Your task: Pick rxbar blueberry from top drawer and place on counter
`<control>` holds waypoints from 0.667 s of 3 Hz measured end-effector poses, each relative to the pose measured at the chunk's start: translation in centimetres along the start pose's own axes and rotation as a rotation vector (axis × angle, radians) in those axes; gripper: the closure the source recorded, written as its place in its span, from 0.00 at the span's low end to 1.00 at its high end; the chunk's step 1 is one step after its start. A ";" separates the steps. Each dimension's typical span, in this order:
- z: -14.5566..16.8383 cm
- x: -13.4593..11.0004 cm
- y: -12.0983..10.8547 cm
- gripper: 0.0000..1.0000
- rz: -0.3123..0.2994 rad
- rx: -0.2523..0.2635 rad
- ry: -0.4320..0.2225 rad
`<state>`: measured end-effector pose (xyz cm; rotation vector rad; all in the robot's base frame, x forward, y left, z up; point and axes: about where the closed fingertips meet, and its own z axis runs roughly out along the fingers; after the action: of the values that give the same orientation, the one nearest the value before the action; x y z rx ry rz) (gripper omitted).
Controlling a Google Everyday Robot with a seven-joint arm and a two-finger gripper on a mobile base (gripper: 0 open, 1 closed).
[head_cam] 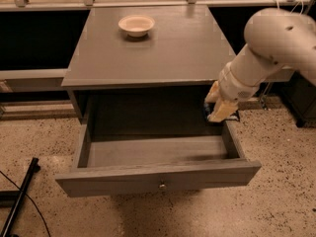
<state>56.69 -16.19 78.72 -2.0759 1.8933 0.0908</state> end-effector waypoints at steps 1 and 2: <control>-10.0 -4.0 -4.2 1.00 -0.066 0.090 0.091; -15.2 -7.3 -7.6 1.00 -0.115 0.148 0.141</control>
Offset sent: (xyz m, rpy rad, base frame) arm 0.0641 0.0528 0.2580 -0.2043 -0.2660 0.0642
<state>60.71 -13.01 96.47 -2.1327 1.7937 -0.2217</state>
